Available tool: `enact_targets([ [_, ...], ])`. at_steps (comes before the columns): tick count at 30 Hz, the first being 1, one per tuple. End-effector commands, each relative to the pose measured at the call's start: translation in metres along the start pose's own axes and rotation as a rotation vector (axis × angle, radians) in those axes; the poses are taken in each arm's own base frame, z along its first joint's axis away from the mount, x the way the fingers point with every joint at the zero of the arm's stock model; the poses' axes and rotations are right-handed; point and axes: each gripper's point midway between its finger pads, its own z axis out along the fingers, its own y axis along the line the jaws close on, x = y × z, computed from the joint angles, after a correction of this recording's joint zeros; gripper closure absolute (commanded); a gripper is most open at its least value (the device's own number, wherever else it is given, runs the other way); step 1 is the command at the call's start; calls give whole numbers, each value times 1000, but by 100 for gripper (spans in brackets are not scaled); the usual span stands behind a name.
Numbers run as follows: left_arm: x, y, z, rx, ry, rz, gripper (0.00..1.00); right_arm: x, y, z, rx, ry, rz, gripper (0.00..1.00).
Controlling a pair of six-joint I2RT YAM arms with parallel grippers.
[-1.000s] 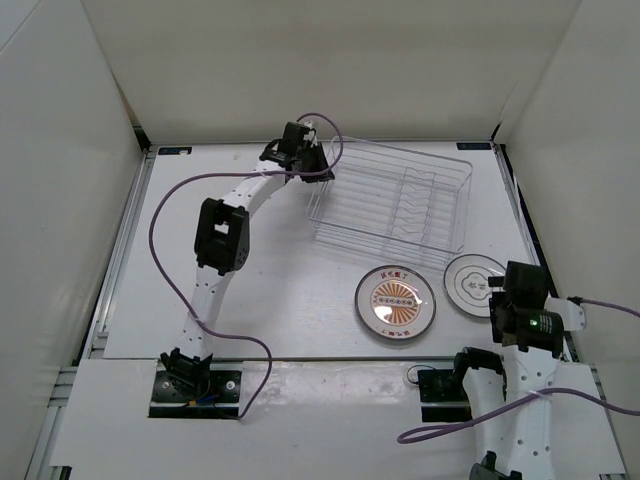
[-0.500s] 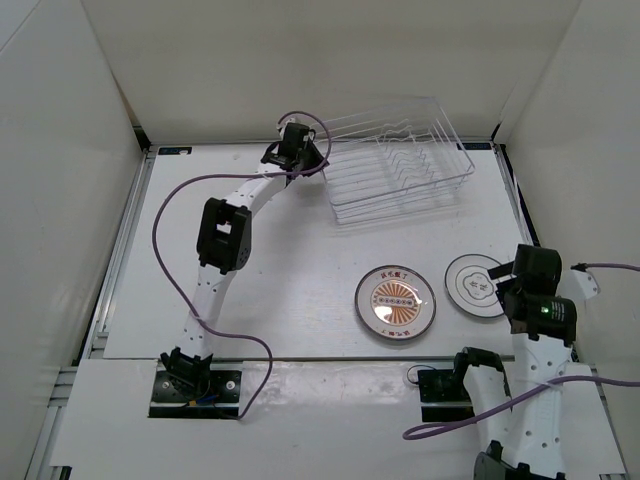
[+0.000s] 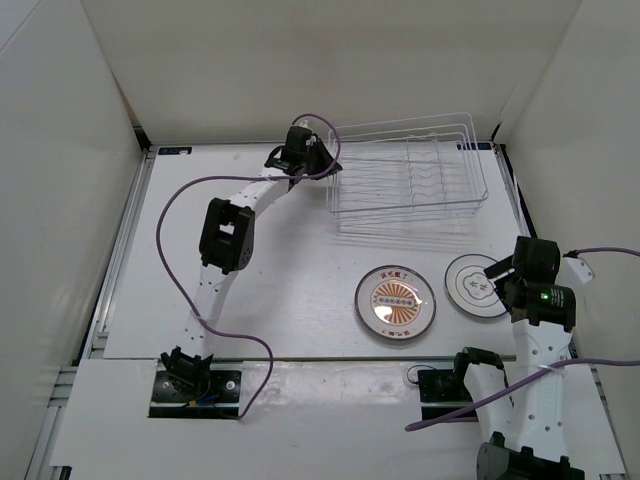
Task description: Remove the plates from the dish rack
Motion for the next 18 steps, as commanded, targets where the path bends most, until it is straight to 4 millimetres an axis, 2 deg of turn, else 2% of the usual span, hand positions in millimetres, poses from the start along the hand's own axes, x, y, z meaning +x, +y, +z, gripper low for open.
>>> enact_targets([
  [1,40,-17,6,61,123,7,97,-12,7,-3,-30,-39,-9,10],
  [3,44,-17,8,55,125,0,93,-12,8,-3,-32,-39,-16,10],
  [5,47,-16,10,47,129,-15,93,-13,7,-2,-28,-43,-13,10],
  [8,51,-16,11,35,134,-21,83,-13,5,-2,-26,-47,-14,10],
  [14,47,-9,17,-16,74,-144,74,-16,5,-4,-31,-63,-15,10],
  [18,37,-14,20,-21,18,-201,69,-19,5,-5,-32,-72,-21,10],
])
